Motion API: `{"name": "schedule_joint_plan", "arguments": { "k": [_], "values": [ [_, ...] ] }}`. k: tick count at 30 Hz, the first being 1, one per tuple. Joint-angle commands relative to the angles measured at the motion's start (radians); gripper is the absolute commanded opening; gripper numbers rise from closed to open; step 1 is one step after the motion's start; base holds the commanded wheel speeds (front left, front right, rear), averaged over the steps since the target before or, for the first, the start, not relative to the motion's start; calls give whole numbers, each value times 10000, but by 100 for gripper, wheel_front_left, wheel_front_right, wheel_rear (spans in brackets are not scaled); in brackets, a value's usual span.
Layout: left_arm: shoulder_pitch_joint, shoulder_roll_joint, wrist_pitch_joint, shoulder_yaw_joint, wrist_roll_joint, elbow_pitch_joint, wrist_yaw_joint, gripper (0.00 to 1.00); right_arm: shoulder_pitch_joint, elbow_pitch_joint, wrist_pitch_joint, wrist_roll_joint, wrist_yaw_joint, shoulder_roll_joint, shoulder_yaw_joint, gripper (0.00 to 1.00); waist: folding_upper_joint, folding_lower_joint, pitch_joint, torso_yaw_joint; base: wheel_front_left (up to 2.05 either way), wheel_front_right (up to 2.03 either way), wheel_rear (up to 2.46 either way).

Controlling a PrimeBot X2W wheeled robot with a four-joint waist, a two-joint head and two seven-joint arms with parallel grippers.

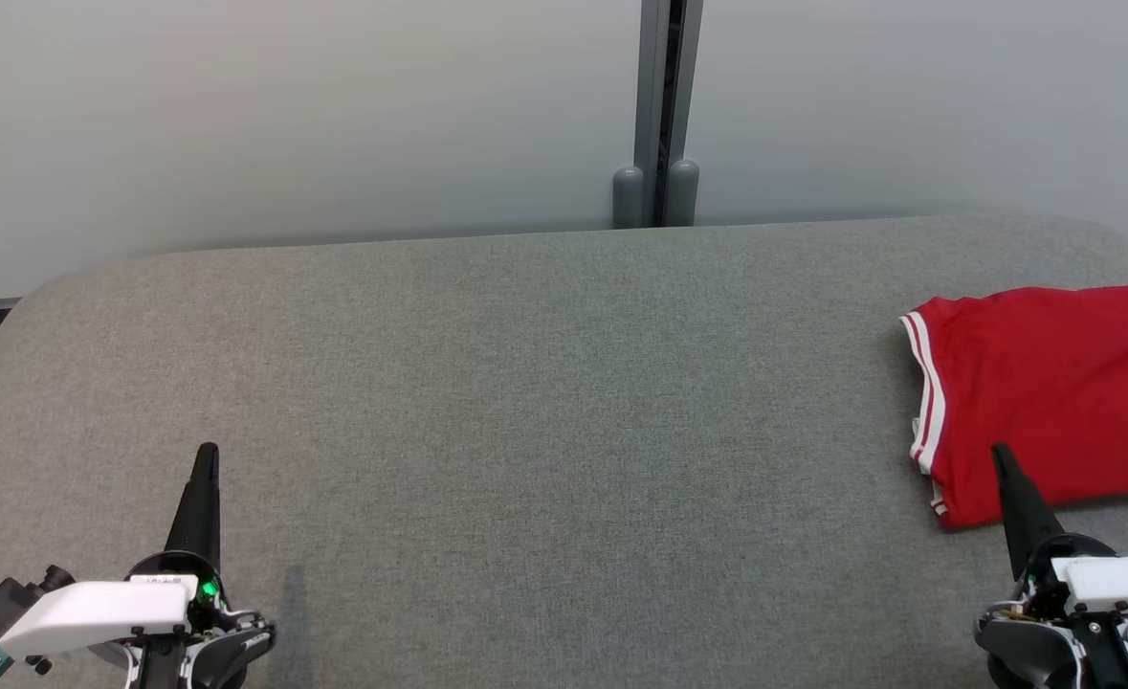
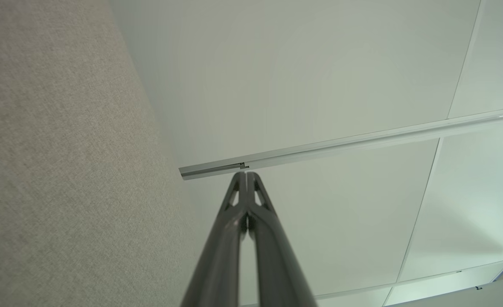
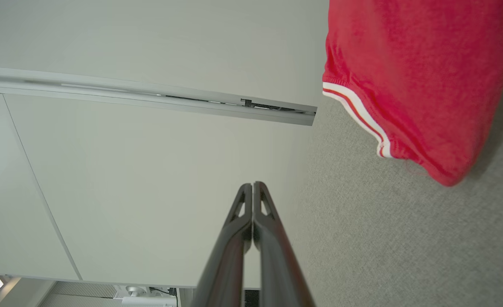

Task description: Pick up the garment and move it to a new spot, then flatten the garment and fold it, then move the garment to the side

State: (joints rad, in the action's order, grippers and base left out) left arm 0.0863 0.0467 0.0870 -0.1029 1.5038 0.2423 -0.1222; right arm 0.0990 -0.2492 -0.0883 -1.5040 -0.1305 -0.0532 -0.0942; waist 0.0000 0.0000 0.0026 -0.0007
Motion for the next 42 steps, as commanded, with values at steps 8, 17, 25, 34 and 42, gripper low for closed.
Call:
{"name": "schedule_joint_plan", "arguments": {
  "k": [8,17,25,34,42],
  "values": [
    [265,57,164,-100,590,17,-100,0,131,52,-182,-589,-4,2,-151,0,0,0,2,3,0,0,0],
    [304,59,312,-147,1136,44,-114,0,132,61,-298,-1147,-4,20,-238,0,0,0,5,7,0,0,0],
    [290,59,310,-143,1096,43,-105,0,130,59,-294,-1092,-4,15,-228,0,0,0,5,7,0,0,0],
    [290,59,309,-142,1096,42,-105,0,130,60,-292,-1094,-4,15,-226,0,0,0,5,7,0,0,0],
    [290,59,308,-140,1095,41,-105,0,130,60,-291,-1094,-4,14,-225,0,0,0,5,7,0,0,0]
  ]
}}
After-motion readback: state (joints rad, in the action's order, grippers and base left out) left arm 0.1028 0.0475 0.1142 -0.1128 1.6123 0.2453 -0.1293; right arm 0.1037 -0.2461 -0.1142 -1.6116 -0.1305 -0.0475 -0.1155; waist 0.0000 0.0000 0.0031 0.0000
